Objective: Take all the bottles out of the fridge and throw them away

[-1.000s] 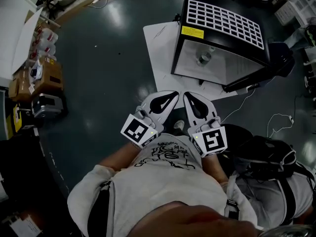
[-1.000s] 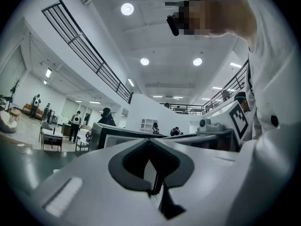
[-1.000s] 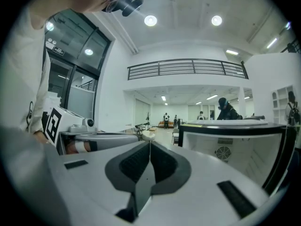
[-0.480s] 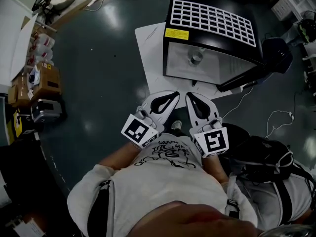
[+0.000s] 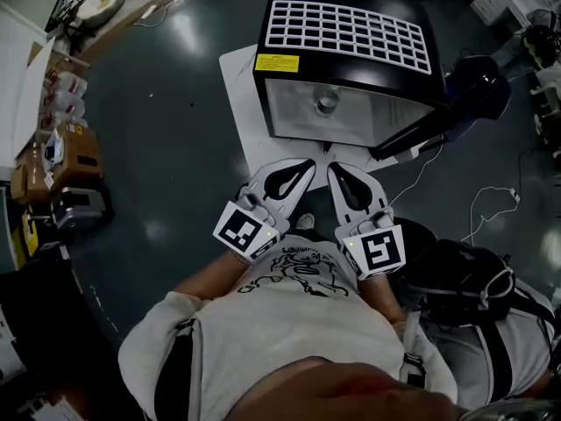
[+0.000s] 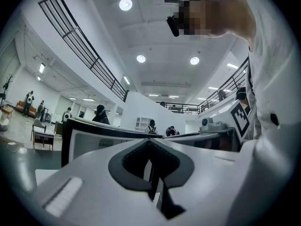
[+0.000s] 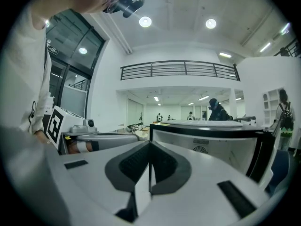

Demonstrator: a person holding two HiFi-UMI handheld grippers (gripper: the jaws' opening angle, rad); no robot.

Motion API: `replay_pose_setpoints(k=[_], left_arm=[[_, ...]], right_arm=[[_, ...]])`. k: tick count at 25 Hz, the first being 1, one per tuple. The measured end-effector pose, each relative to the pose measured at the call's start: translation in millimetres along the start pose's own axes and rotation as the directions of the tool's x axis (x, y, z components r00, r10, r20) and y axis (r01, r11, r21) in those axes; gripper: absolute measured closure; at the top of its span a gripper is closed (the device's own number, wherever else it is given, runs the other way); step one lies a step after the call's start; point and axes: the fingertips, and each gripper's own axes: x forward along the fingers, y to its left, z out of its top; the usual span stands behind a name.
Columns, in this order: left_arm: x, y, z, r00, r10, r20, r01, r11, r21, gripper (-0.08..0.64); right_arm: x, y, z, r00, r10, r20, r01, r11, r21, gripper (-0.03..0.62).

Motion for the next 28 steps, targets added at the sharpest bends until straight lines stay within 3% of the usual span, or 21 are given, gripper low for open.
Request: replay_pose_setpoints(k=[13,28], left_arm=[[44.8,-23.3,-14.2,1.000,-0.014,-0.017,0.014,1.000,-0.010,0.552],[49.3,-23.9,-21.8,1.000,-0.008,-0.023,0.008,1.000,-0.005,0.552]], right_arm=[[-24.8,-44.2,-9.9,1.000,-0.020,-0.004,0.020,1.000,0.019,0.580],[-30.2,-51.1,-15.3,0.999,-0.050,0.002,0.050,0.998,0.038,0.580]])
